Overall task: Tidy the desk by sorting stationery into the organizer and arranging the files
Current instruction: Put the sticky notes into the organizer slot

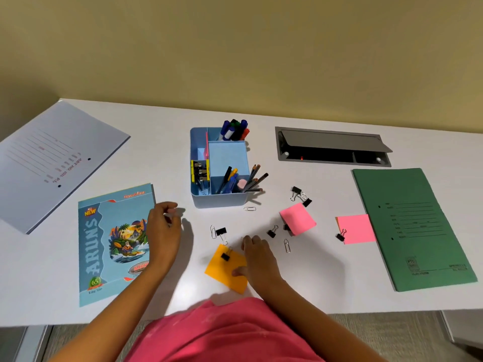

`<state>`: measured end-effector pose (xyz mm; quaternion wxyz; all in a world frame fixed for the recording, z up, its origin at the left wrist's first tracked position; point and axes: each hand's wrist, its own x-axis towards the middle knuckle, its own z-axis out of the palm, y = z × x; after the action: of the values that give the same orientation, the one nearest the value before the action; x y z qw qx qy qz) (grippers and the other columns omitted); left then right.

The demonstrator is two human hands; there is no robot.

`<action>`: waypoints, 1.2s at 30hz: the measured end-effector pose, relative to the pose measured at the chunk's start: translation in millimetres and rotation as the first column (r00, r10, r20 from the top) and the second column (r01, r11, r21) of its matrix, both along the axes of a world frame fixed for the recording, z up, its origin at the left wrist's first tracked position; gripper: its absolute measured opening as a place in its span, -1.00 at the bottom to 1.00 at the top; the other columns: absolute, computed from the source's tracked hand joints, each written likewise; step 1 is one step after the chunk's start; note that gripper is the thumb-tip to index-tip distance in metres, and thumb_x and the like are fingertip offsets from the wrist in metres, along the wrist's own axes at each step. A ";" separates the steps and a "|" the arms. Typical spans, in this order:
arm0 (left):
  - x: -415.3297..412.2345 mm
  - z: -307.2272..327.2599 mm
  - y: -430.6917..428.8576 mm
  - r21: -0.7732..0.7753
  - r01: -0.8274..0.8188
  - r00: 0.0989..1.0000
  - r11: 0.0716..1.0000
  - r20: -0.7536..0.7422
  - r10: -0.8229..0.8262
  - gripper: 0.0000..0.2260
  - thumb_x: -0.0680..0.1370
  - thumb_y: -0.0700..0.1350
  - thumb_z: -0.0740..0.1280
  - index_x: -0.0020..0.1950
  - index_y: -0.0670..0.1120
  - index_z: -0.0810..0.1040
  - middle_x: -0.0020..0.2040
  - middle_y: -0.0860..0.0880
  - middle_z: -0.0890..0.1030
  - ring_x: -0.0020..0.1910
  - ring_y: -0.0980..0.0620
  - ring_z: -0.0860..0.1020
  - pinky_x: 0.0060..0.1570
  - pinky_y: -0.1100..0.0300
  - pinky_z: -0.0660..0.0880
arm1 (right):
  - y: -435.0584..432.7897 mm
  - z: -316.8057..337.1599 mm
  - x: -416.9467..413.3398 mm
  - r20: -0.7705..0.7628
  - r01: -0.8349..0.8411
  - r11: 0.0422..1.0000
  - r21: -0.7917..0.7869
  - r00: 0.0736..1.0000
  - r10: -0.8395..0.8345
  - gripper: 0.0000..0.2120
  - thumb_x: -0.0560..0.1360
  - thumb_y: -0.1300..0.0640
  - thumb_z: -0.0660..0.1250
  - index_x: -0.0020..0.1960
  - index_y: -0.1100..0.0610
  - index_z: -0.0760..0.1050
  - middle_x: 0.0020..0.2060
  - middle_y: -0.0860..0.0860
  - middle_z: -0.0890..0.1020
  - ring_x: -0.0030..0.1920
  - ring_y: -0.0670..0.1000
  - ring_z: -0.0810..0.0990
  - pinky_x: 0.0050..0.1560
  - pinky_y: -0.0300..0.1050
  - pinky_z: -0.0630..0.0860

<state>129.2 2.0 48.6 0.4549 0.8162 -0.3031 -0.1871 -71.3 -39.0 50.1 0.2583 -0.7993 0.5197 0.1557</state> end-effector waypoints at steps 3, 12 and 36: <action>-6.7 -4.1 21.0 0.074 -0.002 0.995 0.997 -0.096 0.009 -0.83 0.56 -0.31 0.20 0.10 -0.20 0.51 0.02 -0.04 0.55 -0.07 0.03 0.47 -0.25 0.34 0.32 | 8.9 -8.3 2.4 -0.114 -0.105 0.992 -0.073 0.989 0.097 -0.27 0.33 -0.10 0.49 0.32 0.17 0.24 0.17 0.09 0.44 0.16 0.09 0.42 0.11 -0.09 0.40; -19.5 -11.6 51.1 0.156 0.015 0.951 0.988 -0.307 0.034 -0.82 0.56 -0.29 0.22 0.04 -0.06 0.54 -0.04 0.01 0.62 0.00 -0.09 0.58 0.02 -0.01 0.52 | 4.1 -15.3 -2.3 0.031 0.159 0.987 -0.027 0.987 -0.158 -0.71 0.47 0.08 0.39 0.12 0.20 0.46 0.07 0.12 0.54 0.14 0.14 0.51 0.04 -0.08 0.43; -0.4 122.3 -54.9 -0.169 0.099 0.988 0.981 -0.104 -0.118 -0.86 0.47 -0.15 0.45 -0.07 -0.16 0.55 -0.26 -0.01 0.56 -0.29 -0.07 0.65 -0.22 0.02 0.64 | -37.7 78.6 -16.5 0.877 0.486 0.872 0.057 0.393 -0.277 -0.82 0.52 0.30 0.27 0.09 0.11 0.50 -0.18 0.03 0.59 -0.27 0.03 0.62 -0.39 -0.24 0.53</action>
<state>128.8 -52.9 170.9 0.5257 0.7466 -0.3351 -0.2322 -87.8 -76.7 128.7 0.4260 -0.6471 0.5017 -0.3849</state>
